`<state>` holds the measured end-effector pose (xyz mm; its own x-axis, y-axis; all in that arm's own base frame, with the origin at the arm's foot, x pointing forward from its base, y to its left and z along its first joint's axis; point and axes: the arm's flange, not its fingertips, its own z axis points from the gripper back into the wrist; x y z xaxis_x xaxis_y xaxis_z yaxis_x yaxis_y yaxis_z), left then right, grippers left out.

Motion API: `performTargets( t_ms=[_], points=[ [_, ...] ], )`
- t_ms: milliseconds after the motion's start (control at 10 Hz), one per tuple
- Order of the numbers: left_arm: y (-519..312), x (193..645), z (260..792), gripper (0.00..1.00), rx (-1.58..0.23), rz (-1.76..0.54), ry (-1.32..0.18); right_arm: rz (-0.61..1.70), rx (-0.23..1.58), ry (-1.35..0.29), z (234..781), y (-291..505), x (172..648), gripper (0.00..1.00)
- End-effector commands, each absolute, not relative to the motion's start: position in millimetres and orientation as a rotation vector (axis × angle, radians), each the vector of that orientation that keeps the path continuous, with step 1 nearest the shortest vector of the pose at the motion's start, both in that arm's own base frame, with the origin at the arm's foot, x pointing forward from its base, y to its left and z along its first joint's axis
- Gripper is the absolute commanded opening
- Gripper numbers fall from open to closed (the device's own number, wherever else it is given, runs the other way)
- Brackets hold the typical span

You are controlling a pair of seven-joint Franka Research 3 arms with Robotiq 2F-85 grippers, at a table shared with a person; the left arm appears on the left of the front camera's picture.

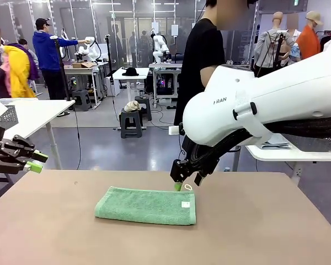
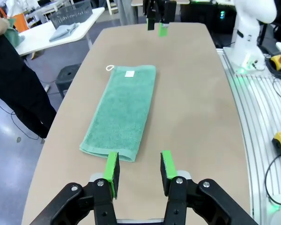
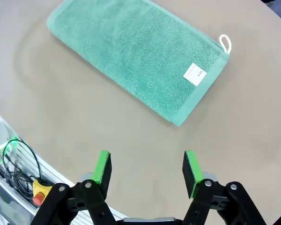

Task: Fold the towels and place them in the basket.
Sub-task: When a person lays out a Towel with hook on the table, fold it in half twice.

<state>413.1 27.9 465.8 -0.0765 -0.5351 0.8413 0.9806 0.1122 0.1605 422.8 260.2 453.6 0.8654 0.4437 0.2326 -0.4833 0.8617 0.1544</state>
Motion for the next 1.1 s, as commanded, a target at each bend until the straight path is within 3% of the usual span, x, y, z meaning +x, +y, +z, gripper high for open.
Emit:
performTargets(
  t_ms=[0, 1000],
  points=[
    [27.4, 411.5, 471.4, 0.47, -0.617, -1.405, -0.949, 0.424, 0.202, -0.191, 436.7, 256.9, 435.0, 0.77],
    [27.4, 411.5, 471.4, 0.47, -0.617, -1.405, -0.949, 0.025, 0.161, -0.317, 318.0, 240.1, 499.6, 0.77]
  ],
)
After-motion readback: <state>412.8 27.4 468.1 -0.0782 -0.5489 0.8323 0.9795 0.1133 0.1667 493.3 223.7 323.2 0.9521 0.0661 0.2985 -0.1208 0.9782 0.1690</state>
